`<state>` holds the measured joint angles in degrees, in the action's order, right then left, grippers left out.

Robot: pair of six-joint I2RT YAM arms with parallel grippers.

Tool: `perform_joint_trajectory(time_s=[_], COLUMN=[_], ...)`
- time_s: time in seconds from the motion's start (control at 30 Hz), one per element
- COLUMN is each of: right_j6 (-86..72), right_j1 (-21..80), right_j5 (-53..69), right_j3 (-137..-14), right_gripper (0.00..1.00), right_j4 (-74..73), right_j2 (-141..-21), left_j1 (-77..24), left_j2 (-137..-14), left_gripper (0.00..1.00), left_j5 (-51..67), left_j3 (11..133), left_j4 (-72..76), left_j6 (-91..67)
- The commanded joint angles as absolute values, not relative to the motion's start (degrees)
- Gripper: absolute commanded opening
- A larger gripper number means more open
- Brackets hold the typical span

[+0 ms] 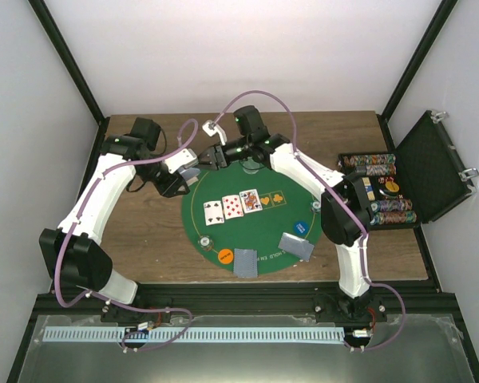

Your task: Distribute texas hold em gaming equipment

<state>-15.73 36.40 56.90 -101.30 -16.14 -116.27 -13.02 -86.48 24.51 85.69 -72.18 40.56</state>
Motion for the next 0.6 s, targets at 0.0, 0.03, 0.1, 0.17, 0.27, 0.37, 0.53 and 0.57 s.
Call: perform_joint_trajectory(time_s=[0.0,0.03,0.1,0.17,0.27,0.37,0.53,0.57], right_j6=[-17.6,-18.0,-18.3,-18.1,-16.9,-15.7,-14.5,-14.4], right_j1=[37.2,37.2,37.3,37.4,37.4,37.3,37.0,37.0], right_j5=[58.7,58.7,58.7,58.1,55.7,52.7,50.1,50.4], right_j3=[-103.0,-102.6,-102.5,-102.4,-102.3,-102.2,-101.9,-101.9], right_gripper=[0.55,0.55,0.55,0.55,0.53,0.47,0.36,0.34], right_j4=[-12.6,-12.0,-11.7,-11.9,-14.0,-15.8,-17.4,-17.5], right_j2=[-115.3,-115.5,-115.9,-115.9,-115.5,-114.6,-112.8,-112.6], left_j1=[-13.2,-13.2,-13.2,-13.2,-13.2,-13.2,-13.2,-13.2], left_j2=[-85.4,-85.3,-85.3,-85.4,-85.3,-85.2,-85.1,-85.1], left_gripper=[0.41,0.41,0.41,0.41,0.41,0.41,0.41,0.41], left_j5=[25.9,25.9,25.9,25.8,25.8,25.8,25.6,25.6], left_j3=[85.9,85.9,85.9,85.9,86.0,86.0,86.0,85.9], left_j4=[-72.2,-72.1,-72.1,-72.0,-72.0,-71.9,-71.9,-71.8], left_j6=[40.8,40.8,40.7,40.6,40.6,40.6,40.5,40.5])
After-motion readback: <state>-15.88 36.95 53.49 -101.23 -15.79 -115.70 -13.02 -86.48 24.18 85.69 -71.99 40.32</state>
